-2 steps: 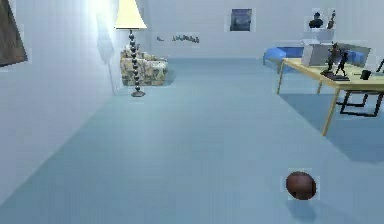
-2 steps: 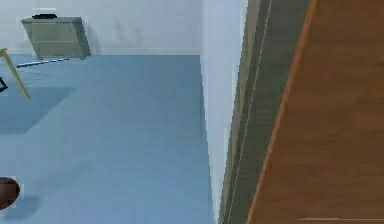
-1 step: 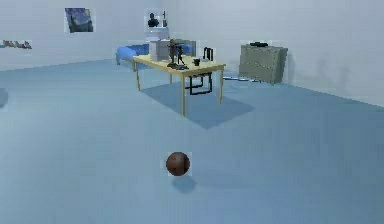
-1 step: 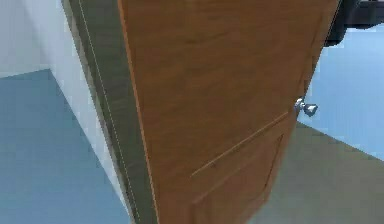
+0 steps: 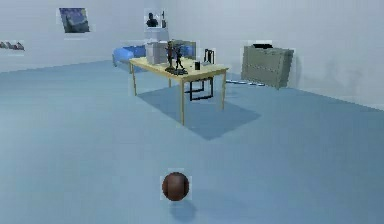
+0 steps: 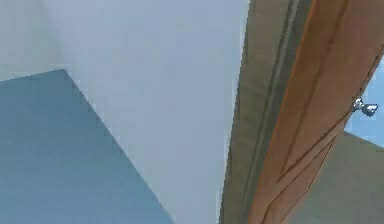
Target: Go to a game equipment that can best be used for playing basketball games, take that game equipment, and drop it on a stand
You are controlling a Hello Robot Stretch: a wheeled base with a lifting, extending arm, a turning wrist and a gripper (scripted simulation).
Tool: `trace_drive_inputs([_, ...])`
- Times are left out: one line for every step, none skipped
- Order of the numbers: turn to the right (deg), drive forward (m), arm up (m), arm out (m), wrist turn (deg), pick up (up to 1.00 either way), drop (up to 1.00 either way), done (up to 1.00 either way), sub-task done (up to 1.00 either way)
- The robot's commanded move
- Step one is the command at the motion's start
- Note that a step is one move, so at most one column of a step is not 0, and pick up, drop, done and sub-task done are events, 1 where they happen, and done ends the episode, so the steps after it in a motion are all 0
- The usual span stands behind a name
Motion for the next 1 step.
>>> trace_drive_inputs([24.0, 0.0, 0.0, 0.0, 0.0, 0.0, 0.0, 0.0, 0.0])
